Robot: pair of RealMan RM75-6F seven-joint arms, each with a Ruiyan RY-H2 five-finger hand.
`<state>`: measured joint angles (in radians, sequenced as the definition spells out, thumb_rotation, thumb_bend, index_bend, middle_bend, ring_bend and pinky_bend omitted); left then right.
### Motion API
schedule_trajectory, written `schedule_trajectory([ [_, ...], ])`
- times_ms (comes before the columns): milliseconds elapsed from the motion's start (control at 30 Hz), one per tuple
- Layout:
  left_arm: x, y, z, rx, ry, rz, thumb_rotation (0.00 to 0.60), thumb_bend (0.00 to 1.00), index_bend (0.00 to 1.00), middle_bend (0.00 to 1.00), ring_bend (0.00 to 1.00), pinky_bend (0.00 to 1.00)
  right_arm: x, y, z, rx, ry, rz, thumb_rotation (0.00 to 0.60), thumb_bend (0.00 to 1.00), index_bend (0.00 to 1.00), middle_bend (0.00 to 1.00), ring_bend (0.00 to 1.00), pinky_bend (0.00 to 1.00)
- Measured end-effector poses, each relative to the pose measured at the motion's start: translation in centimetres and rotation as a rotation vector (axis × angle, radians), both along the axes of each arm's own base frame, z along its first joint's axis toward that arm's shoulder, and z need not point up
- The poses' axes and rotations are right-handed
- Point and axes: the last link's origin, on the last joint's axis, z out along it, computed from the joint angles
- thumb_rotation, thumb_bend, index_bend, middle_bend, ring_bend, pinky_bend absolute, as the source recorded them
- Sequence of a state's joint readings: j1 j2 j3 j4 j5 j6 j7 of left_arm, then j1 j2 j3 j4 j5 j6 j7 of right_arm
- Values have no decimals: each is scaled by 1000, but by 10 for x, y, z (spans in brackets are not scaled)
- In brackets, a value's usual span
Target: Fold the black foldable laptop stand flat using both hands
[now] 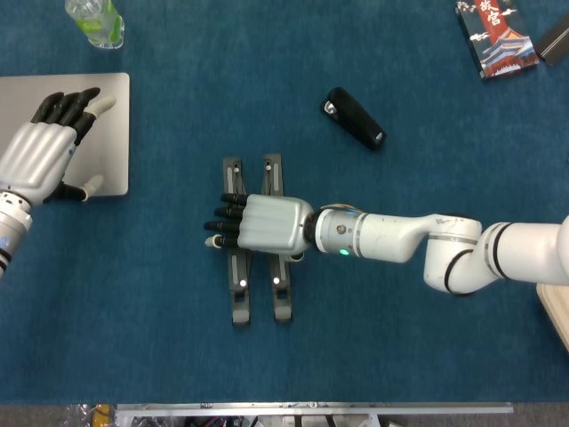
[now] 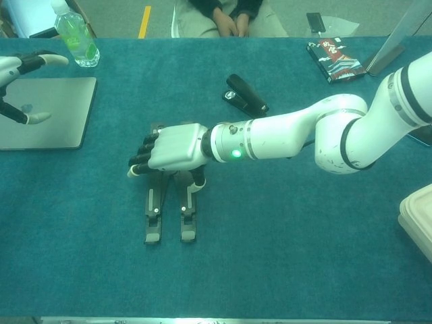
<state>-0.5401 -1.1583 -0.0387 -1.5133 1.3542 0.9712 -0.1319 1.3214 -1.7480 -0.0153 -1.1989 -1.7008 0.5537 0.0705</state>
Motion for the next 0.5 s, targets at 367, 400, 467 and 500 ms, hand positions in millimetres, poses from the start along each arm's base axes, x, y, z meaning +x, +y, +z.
schedule_trajectory([
  [367, 0, -1, -4, -7, -5, 1, 600, 293, 0, 0, 0, 0, -5, 2, -2, 3, 22, -2, 600, 165, 0, 38, 0, 60],
  [400, 0, -1, -4, -7, -5, 1, 600, 293, 0, 0, 0, 0, -5, 2, -2, 4, 22, -3, 600, 165, 0, 38, 0, 60],
  [467, -1, -1, -4, -7, -3, 1, 600, 293, 0, 0, 0, 0, -4, 2, -1, 4, 16, -3, 600, 165, 0, 38, 0, 61],
  [500, -1, -2, -4, -8, -2, 2, 600, 293, 0, 0, 0, 0, -4, 2, 0, 4, 13, -4, 600, 165, 0, 38, 0, 61],
])
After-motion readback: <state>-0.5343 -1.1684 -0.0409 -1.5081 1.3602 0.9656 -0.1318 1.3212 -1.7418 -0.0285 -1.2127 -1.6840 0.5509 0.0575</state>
